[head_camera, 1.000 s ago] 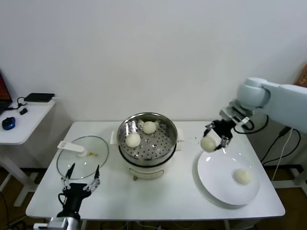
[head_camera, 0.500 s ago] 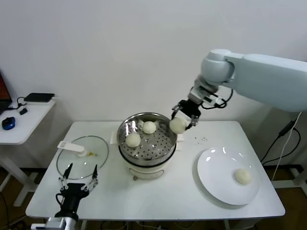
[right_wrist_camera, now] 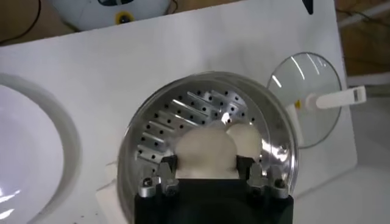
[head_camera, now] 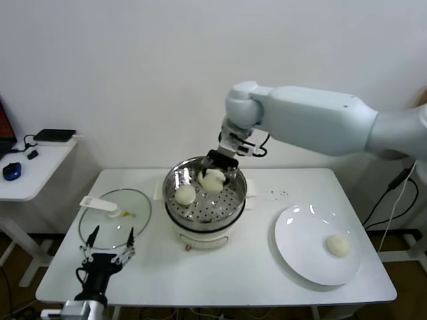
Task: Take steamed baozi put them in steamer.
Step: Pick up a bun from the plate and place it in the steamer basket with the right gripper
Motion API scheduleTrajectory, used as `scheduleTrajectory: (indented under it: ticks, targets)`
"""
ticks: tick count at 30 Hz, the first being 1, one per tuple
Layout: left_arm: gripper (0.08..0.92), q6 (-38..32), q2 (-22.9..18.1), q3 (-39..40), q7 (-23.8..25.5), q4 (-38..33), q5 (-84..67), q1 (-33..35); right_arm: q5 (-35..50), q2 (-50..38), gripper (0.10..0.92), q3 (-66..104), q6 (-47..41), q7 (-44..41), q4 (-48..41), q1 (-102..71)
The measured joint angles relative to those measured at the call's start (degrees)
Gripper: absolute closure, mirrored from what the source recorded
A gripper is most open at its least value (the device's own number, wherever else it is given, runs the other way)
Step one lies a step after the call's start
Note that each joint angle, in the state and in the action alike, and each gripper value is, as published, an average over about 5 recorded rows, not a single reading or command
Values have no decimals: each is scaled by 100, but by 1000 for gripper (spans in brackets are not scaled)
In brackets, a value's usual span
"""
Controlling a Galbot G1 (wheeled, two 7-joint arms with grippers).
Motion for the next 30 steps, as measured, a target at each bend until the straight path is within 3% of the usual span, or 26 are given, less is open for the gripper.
scheduleTrajectory:
  ticks: [15,30]
  targets:
    - [177,0,0,13,0,40,1,-22,-867,280,380,192,677,16,-298,-748]
    - [177,1,-1,35,-6,96,11,-66,-1153,526,380,300,891,39,-605,-1171]
